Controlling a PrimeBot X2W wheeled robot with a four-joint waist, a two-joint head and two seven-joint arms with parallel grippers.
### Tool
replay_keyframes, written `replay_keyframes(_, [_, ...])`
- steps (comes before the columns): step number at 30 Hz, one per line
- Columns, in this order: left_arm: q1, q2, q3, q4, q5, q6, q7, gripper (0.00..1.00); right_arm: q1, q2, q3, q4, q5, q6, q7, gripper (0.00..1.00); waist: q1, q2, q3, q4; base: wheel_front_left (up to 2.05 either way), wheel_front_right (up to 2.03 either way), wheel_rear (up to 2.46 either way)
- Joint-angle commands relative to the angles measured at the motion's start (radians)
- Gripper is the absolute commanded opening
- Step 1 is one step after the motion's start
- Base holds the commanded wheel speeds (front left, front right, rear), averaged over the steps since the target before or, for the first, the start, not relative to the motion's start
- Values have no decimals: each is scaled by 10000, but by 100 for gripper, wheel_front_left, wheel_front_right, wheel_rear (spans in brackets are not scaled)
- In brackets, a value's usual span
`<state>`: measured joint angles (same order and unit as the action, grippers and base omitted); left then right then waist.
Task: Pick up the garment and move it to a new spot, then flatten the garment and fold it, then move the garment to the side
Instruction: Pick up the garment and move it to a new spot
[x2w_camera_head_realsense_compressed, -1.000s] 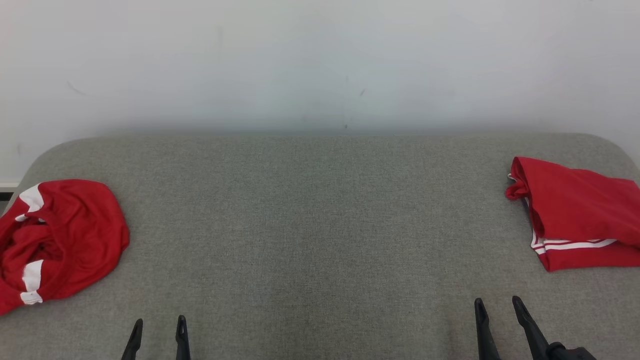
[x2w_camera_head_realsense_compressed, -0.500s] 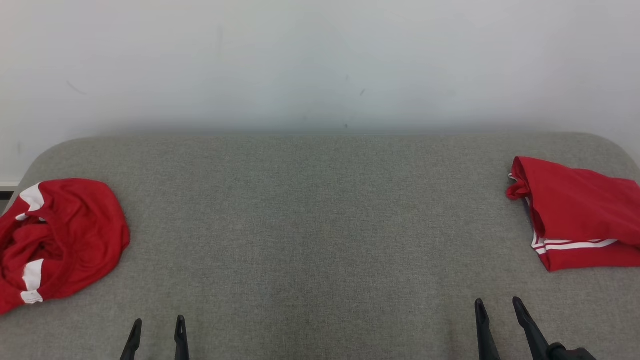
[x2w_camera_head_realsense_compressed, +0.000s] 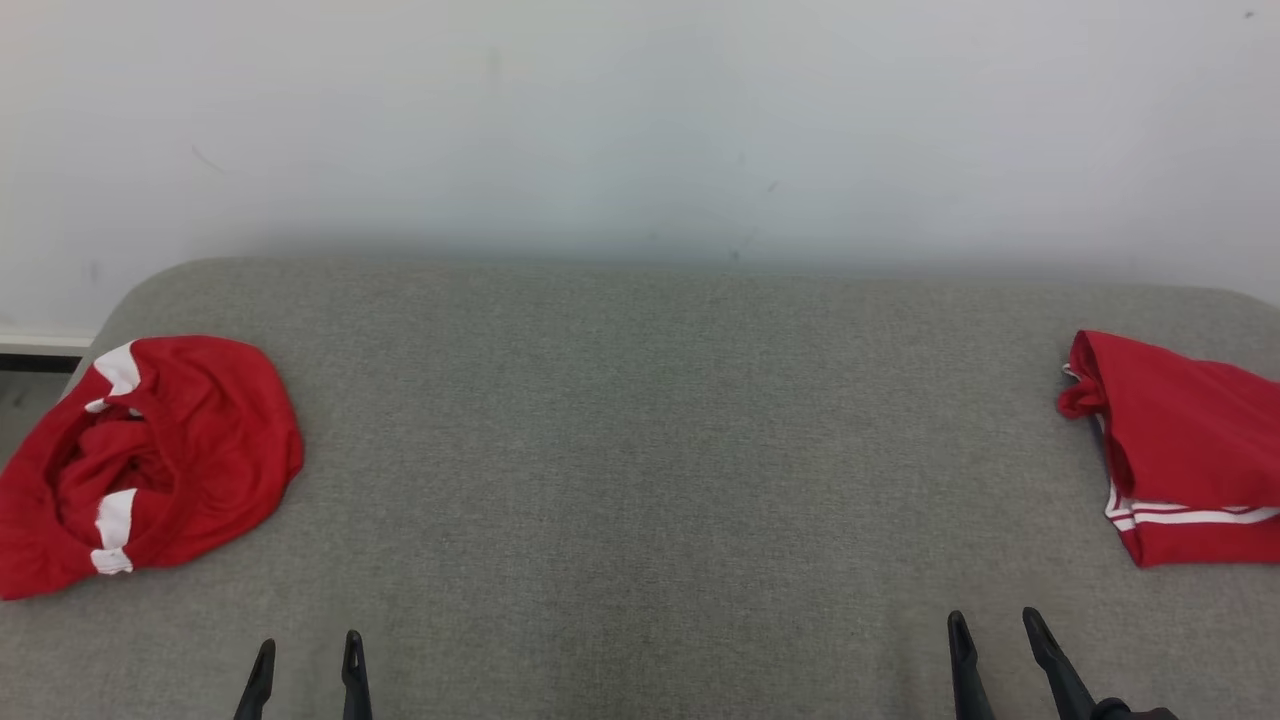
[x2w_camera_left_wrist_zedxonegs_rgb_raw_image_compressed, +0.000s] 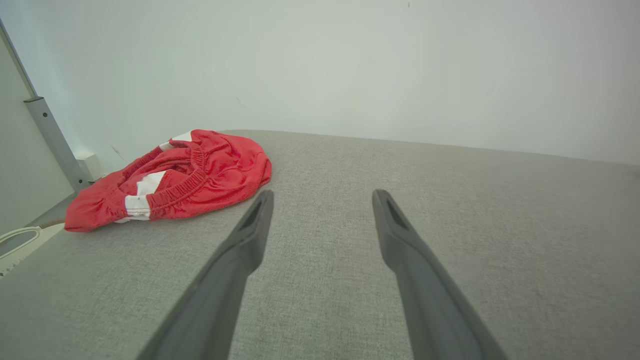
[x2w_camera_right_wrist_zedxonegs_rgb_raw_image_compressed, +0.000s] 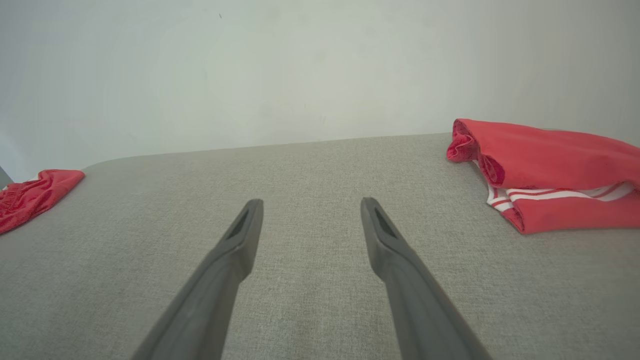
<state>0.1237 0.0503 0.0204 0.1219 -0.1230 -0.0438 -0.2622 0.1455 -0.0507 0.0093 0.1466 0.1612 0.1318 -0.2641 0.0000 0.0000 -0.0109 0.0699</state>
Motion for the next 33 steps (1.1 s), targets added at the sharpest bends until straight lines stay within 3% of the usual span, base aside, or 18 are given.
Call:
replay_keyframes(1, [157,0,13,14,5,18,-19,100,56,-2,6,13,50,-16,-18,100,0,0,-23,363,0,0,0])
replay_keyframes(16, [305,0,277,101,61,51,-19,100,142,3,141,199,229,-16,-18,100,0,0,-203,2579,0,0,0])
replay_keyframes(27, [414,1,359,112,86,31,-19,100,100,2,284,301,441,-18,-16,100,0,0,-324,3755,0,0,0])
replay_keyframes(33, [551,-1,531,85,137,-27,-19,100,125,2,363,344,501,-16,-18,100,0,0,-379,3929,0,0,0])
